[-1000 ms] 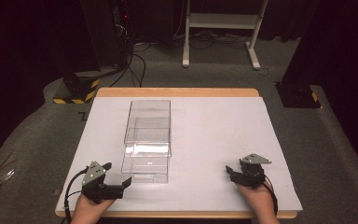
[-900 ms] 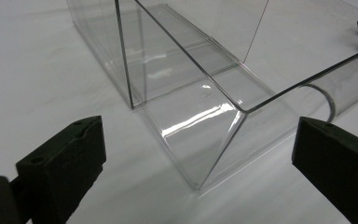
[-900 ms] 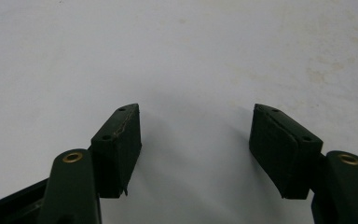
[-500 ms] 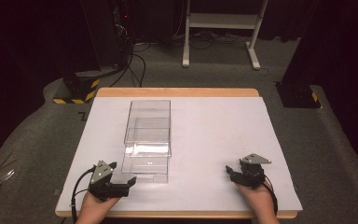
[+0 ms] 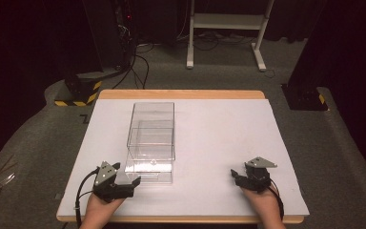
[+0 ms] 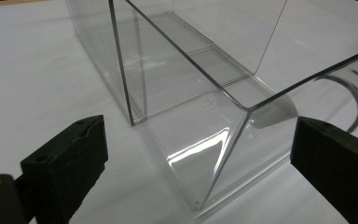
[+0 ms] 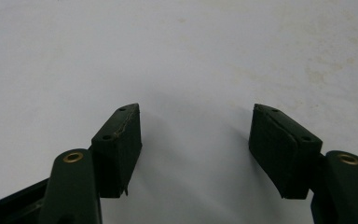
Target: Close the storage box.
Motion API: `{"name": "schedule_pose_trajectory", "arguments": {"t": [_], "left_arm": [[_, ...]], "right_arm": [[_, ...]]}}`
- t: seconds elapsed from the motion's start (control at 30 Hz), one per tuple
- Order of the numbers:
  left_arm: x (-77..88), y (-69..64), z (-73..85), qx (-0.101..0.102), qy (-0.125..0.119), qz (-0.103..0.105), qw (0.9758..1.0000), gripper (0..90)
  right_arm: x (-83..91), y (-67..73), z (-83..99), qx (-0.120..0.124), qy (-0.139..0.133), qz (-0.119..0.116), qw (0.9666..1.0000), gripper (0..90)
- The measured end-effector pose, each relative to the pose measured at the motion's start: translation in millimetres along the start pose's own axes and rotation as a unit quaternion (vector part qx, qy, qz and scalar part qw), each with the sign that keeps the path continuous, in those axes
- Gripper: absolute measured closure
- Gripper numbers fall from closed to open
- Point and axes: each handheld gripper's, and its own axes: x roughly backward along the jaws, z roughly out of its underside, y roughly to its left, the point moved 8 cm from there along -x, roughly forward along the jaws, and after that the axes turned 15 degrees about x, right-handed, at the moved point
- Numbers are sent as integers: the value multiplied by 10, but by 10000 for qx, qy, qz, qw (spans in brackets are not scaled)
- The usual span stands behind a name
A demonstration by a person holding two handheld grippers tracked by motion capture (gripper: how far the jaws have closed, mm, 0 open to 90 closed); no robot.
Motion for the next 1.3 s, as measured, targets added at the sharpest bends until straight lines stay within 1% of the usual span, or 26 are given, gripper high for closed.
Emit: {"name": "schedule_pose_trajectory", "arguments": {"t": [0.1, 0.33, 0.4, 0.53, 0.7, 0.8, 0.97, 1.03, 1.1, 1.17, 1.3], "left_arm": [[-21, 19, -7, 27, -20, -24, 10000, 47], [-67, 42, -39, -9, -79, -86, 9999, 44], [-91, 57, -55, 14, -90, -107, 9999, 44], [-147, 76, -70, 68, -60, -143, 9999, 45], [-232, 58, -64, 55, 34, -159, 9999, 43], [-246, 46, -66, 100, 55, -152, 9998, 36], [-250, 49, -71, 70, 29, -172, 9998, 28], [-267, 56, -84, 87, 46, -179, 9998, 14], [-287, 56, -99, 129, 6, -184, 9997, 14], [-310, 62, -107, 124, -8, -205, 9997, 11], [-370, 71, -118, 208, 3, -200, 9996, 3]], "right_arm": [[0, 0, 0, 0, 2, 2, 10000, 343], [0, -2, 1, -9, 1, -1, 10000, 346], [0, -3, 1, -9, -2, 4, 10000, 346], [-2, 0, 1, 3, -1, 22, 10000, 346], [-2, 1, 2, 16, 6, 31, 10000, 347], [-1, 2, 1, 17, 7, 31, 10000, 347], [-1, 1, 1, 13, 3, 23, 10000, 345], [-1, 1, 1, 12, 2, 16, 10000, 344], [-1, 1, 1, 10, 1, 7, 10000, 343], [-1, -1, 1, 9, -6, -3, 10000, 341], [0, 0, 1, -1, -5, -14, 10000, 340]]}}
